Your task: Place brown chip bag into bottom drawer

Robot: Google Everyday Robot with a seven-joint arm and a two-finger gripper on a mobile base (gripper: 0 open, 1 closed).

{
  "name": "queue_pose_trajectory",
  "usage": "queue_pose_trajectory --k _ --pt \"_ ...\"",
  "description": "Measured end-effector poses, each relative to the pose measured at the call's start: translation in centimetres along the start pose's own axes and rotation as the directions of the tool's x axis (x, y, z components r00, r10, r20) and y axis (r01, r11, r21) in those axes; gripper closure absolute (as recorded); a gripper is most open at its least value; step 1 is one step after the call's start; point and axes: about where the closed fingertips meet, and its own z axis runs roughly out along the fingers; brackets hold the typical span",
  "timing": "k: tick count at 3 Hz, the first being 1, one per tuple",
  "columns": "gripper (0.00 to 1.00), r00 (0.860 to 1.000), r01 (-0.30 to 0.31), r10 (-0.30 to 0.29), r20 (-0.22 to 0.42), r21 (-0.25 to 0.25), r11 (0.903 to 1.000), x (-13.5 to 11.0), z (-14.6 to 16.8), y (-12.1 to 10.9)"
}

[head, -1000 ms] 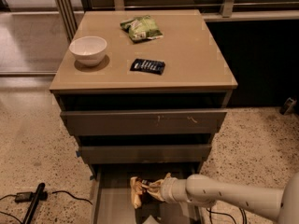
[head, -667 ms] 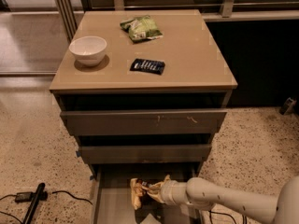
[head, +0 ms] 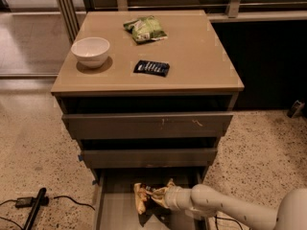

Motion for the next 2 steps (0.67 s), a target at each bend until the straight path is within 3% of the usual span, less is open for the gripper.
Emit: queue_pose_trajectory --k 2 --pt "1.0 0.999 0.006 -0.006 -0.048 -0.002 1.0 4.4 2.4 -2.1"
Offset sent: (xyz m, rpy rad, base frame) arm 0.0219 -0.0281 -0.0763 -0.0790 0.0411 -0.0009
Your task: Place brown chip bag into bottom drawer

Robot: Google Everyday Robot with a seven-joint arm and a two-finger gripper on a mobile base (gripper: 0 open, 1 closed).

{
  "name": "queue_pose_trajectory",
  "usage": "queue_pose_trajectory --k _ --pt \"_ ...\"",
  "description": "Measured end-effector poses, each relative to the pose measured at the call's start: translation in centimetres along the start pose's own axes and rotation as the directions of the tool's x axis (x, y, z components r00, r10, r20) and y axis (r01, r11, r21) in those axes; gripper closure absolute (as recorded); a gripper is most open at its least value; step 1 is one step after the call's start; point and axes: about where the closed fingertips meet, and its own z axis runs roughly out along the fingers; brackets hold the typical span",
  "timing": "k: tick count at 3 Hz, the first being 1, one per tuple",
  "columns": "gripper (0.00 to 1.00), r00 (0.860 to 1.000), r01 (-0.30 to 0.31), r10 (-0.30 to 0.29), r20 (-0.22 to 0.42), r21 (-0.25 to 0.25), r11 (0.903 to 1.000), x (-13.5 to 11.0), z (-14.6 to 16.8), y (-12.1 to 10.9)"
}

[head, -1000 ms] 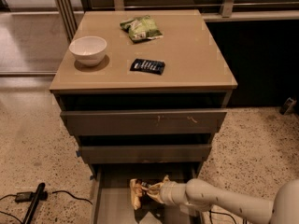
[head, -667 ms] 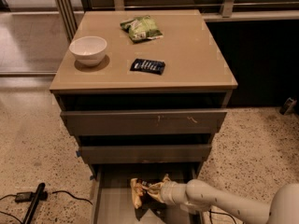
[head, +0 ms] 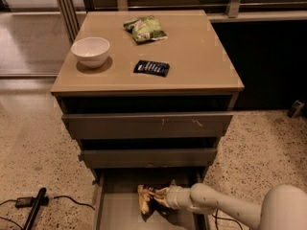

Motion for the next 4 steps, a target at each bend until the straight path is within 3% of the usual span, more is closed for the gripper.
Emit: queue_pose_trajectory --k 1,2,4 --pt "1.0 1.0 -0.009 0.009 -0.019 -0.014 0.9999 1.31 0.67 -0.23" --pt "0.83 1.0 -0.01 0.009 -0.02 -0.014 0.9999 1.4 0.7 -0.28" --pt "0.36 1.0 -0.01 0.009 -0.02 -0.014 0.9999 1.4 0.71 -0.27"
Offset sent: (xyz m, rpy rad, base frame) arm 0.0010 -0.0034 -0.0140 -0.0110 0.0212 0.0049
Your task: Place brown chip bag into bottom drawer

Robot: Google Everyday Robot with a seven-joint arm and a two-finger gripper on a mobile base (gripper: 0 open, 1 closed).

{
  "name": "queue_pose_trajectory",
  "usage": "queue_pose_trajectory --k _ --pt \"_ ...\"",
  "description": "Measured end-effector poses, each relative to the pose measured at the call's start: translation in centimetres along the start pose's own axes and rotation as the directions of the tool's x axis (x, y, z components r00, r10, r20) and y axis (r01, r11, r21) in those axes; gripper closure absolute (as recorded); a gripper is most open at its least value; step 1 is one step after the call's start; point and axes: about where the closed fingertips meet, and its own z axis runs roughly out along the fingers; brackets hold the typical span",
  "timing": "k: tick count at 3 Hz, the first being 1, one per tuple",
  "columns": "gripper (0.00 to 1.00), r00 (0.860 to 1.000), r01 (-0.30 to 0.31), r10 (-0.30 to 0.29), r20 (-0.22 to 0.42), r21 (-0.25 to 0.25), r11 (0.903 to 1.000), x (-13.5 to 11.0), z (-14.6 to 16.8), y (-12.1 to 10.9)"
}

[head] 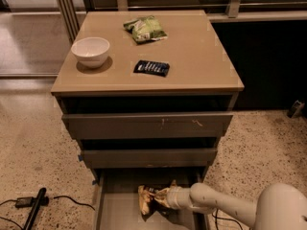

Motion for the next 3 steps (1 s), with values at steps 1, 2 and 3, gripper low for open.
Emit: queue_pose_trajectory --k 1,2,3 --pt "0.13 1.0 0.0 0.0 0.0 0.0 1.0 0.0 0.0 0.0" --pt "0.0 1.0 0.0 0.0 0.0 0.0 1.0 0.0 0.01 0.01" --pt "0.0 1.0 0.0 0.0 0.0 0.0 1.0 0.0 0.01 0.01"
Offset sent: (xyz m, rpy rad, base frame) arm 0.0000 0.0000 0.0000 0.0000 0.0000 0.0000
